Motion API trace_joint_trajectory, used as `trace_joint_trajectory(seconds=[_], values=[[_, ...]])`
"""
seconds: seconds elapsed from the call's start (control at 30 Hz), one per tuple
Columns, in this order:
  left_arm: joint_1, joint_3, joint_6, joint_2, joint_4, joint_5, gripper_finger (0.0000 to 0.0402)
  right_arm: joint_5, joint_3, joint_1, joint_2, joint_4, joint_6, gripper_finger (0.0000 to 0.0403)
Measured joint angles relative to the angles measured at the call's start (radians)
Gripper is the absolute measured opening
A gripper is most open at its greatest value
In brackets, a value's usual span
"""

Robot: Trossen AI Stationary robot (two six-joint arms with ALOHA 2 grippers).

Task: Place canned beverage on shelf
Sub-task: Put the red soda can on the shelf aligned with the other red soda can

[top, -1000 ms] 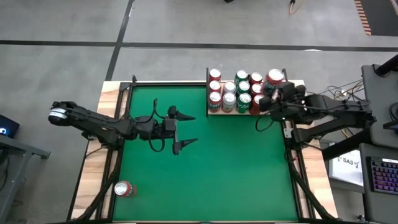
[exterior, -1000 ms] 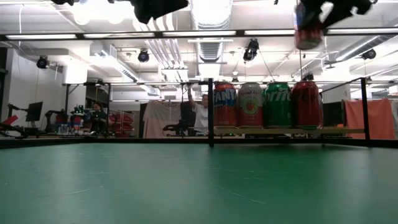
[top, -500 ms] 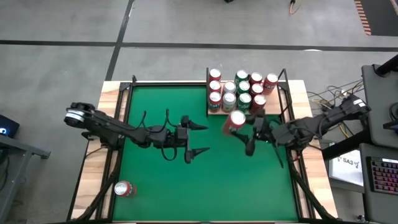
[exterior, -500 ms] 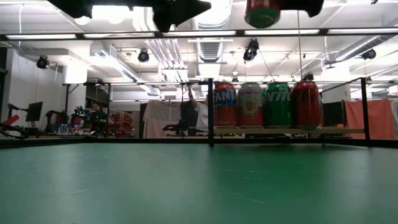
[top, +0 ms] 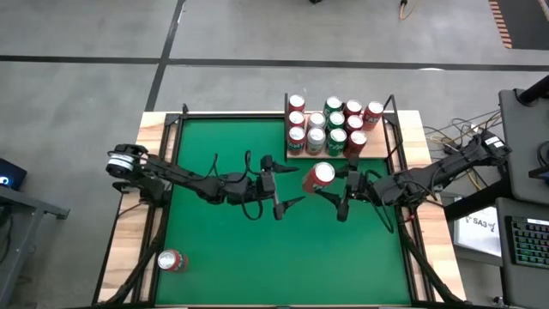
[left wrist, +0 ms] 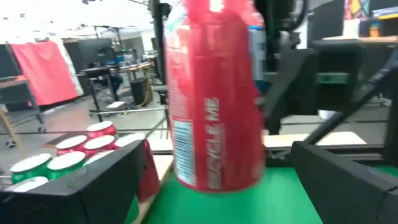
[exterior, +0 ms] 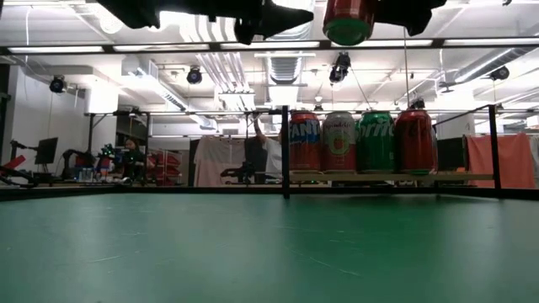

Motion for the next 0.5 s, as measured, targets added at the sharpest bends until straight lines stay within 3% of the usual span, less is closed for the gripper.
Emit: trace_joint_trajectory(seconds=[0.5], values=[[0.058, 0.095, 0.009, 0.108, 0.010, 0.103, 0.0386, 0.056, 0.000, -0.008, 0.005, 0.017, 0.024, 0.0261]])
